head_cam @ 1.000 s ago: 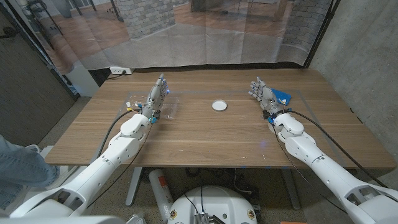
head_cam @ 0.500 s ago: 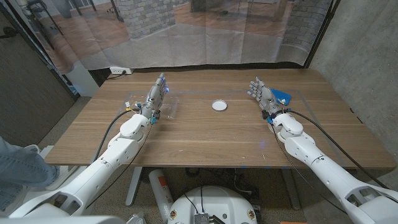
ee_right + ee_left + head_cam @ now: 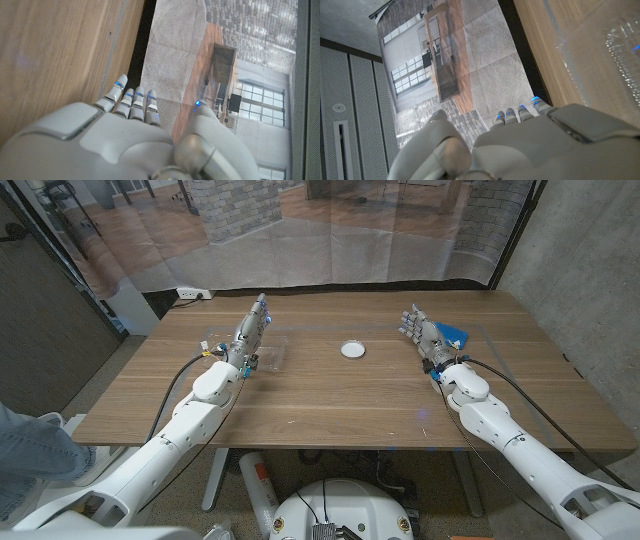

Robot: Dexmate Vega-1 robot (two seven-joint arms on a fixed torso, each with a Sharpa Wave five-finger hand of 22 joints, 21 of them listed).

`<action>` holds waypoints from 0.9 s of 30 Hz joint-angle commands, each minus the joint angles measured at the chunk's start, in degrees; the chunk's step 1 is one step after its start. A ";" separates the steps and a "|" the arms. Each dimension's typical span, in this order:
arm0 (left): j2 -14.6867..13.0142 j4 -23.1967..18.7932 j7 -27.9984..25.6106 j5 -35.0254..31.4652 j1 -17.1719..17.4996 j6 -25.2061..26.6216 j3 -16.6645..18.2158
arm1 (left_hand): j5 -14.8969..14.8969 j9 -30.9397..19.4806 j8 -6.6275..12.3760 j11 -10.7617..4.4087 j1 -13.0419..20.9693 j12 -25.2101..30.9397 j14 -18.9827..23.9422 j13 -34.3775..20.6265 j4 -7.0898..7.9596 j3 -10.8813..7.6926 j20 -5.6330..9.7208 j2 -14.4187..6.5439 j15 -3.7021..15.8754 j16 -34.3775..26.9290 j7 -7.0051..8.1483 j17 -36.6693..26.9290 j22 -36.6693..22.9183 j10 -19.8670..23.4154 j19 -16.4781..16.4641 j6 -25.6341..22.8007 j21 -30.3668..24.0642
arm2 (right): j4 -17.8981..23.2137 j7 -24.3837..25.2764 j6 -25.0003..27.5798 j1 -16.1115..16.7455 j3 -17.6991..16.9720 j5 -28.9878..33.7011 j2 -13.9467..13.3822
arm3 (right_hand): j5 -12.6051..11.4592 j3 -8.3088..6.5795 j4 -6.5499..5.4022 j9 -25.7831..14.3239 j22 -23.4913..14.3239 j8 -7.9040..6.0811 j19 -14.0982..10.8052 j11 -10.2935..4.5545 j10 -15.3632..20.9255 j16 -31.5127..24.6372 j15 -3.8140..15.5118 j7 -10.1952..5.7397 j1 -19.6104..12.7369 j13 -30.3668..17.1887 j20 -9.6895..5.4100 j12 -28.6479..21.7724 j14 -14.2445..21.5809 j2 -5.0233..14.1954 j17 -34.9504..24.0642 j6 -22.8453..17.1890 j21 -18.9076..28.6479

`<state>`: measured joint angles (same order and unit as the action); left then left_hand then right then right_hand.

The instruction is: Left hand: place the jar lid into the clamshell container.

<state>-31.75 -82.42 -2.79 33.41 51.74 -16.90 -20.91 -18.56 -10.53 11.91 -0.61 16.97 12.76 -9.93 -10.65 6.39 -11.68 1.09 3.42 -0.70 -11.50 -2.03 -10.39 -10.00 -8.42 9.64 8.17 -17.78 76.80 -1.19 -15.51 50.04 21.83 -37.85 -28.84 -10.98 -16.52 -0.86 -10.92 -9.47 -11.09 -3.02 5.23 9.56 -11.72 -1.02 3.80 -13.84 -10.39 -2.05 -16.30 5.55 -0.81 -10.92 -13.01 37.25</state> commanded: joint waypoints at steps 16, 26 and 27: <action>0.63 0.26 -0.36 -3.86 -2.97 -0.53 -1.88 | -0.62 -0.17 0.46 -0.44 1.28 0.19 -0.12 -0.13 -0.69 -0.26 -0.31 -0.24 0.48 -0.41 0.00 -0.06 -0.22 0.83 5.26 -1.21 0.41 | 2.85 0.42 -0.62 1.26 -1.00 -0.04 -1.39 | 0.13 -0.06 0.41 -0.15 -0.31 -0.37 -0.83 -0.13 0.66 -0.36 -0.11 -0.14 -0.58 -0.13 -1.65 0.25 0.69 0.29 -0.12 0.13 -0.80; 0.54 -0.16 -1.74 -6.63 -3.51 -1.11 -2.52 | -0.76 -0.16 0.51 -0.37 1.63 0.26 0.37 -0.10 -0.87 -0.25 -0.48 -0.37 0.59 -0.41 0.09 -0.05 -0.23 1.40 5.11 -1.69 0.62 | 3.10 0.49 -1.39 1.24 -1.02 0.31 -1.25 | 0.15 -0.03 0.51 -0.13 -0.32 -0.38 -0.94 -0.15 0.89 -0.34 -0.04 -0.26 -0.64 -0.12 -1.60 0.34 0.78 0.41 -0.09 0.07 -1.09; 0.49 -0.46 -2.24 -7.17 -3.41 -1.14 -2.58 | -0.78 -0.16 0.51 -0.41 1.67 0.26 0.39 -0.10 -0.89 -0.25 -0.51 -0.39 0.64 -0.40 0.11 -0.05 -0.23 1.41 5.08 -1.72 0.64 | 3.13 0.53 -1.39 1.24 -1.01 0.37 -1.27 | 0.15 -0.02 0.52 -0.13 -0.32 -0.38 -0.95 -0.21 0.92 -0.33 -0.05 -0.24 -0.64 -0.13 -1.60 0.34 0.79 0.41 -0.08 0.08 -1.11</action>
<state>-31.24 -82.39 -3.36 29.23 48.92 -17.57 -22.79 -19.13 -10.53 11.91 -1.03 17.81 12.76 -9.65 -10.65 5.76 -11.84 0.97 3.18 -0.42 -11.50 -1.89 -10.40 -10.00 -7.38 9.77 6.79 -17.35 79.45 -0.89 -16.35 51.18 20.93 -37.84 -30.13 -10.99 -16.29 -0.62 -10.93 -9.46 -11.09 -3.65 4.83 9.95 -11.72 -1.32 3.79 -14.14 -10.40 -2.06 -15.96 5.85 -0.51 -10.93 -13.01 36.22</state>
